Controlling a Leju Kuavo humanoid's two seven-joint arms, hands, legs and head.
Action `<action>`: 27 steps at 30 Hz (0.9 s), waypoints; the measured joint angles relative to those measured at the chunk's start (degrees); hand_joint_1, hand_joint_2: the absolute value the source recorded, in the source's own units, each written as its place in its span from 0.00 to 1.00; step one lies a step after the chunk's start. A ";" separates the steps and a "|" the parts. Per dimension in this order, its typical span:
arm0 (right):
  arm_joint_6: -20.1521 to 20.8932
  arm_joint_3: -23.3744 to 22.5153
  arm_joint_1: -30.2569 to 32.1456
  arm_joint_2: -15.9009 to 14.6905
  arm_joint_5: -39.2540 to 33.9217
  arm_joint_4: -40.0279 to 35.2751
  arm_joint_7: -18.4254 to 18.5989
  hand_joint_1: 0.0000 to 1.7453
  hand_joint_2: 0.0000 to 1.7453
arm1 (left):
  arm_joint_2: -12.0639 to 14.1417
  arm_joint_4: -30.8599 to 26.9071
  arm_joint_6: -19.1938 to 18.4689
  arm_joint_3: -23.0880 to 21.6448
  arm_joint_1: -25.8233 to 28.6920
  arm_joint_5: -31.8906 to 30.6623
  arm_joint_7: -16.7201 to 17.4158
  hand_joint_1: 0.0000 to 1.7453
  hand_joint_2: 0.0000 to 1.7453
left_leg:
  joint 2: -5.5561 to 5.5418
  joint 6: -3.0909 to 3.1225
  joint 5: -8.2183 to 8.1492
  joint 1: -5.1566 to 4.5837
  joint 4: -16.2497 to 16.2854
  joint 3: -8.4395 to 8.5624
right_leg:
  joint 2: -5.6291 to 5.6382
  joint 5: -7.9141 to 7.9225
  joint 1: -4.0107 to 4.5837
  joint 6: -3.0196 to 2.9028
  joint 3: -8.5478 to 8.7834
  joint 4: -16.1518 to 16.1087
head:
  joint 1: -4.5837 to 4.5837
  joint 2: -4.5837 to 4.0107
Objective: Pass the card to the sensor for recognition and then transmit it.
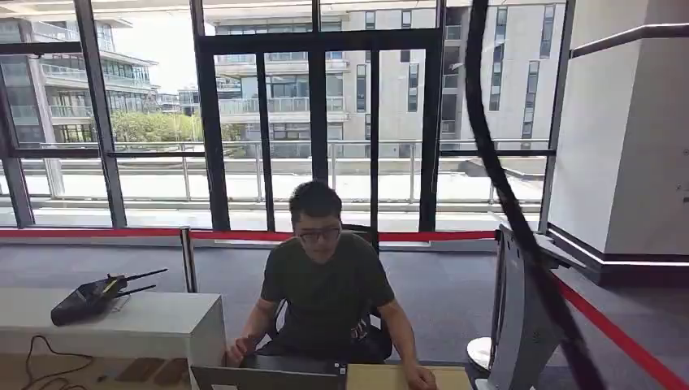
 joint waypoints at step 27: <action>-1.79 0.11 1.57 4.70 -1.09 7.98 -2.32 1.00 1.00 | 0.00 0.00 1.57 0.00 -0.01 1.31 -0.02 0.00 0.00 | 0.00 0.00 0.00 0.00 0.00 0.00 | 0.00 0.00 0.00 0.00 0.00 0.00 | 0.04 0.00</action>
